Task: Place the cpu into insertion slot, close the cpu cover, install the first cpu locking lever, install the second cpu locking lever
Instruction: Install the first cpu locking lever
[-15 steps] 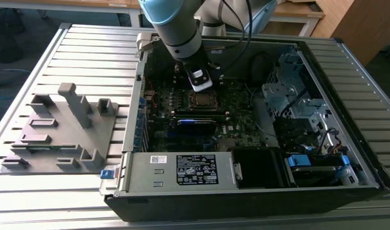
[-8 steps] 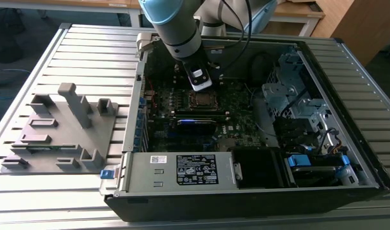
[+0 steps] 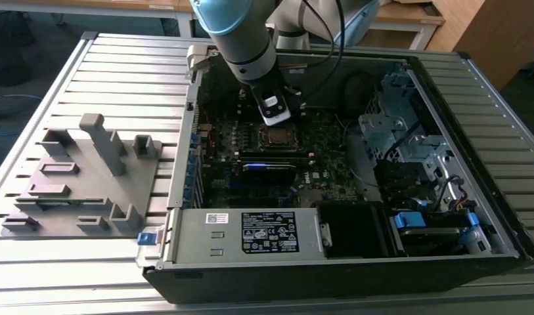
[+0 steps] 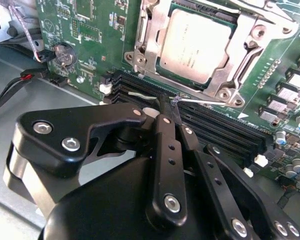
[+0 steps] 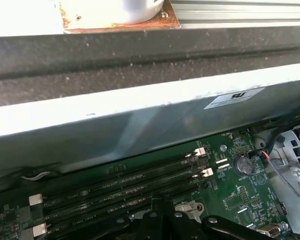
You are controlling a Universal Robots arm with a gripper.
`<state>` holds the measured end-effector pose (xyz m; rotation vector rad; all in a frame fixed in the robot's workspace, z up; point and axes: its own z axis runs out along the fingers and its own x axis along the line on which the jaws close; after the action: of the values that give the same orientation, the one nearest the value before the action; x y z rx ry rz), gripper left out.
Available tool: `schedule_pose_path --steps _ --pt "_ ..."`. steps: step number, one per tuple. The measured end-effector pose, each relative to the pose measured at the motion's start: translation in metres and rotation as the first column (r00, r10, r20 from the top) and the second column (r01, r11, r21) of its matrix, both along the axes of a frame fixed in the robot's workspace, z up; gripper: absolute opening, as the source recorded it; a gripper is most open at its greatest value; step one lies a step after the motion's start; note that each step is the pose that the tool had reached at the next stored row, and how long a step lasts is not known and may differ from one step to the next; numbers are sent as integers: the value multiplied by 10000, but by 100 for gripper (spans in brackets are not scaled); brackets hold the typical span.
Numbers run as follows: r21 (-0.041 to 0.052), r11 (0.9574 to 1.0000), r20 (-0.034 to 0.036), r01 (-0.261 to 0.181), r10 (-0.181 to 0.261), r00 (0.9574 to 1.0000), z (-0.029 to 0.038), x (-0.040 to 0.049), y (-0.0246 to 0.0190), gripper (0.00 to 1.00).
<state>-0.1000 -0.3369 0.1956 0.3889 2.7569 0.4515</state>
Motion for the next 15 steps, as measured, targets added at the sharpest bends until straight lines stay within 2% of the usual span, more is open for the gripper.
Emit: schedule_pose_path --steps 8,15 --pt "-10 10000 2 1 -1 10000 -35 3 1 10" --pt "-98 10000 20 1 0 10000 -89 13 1 10"
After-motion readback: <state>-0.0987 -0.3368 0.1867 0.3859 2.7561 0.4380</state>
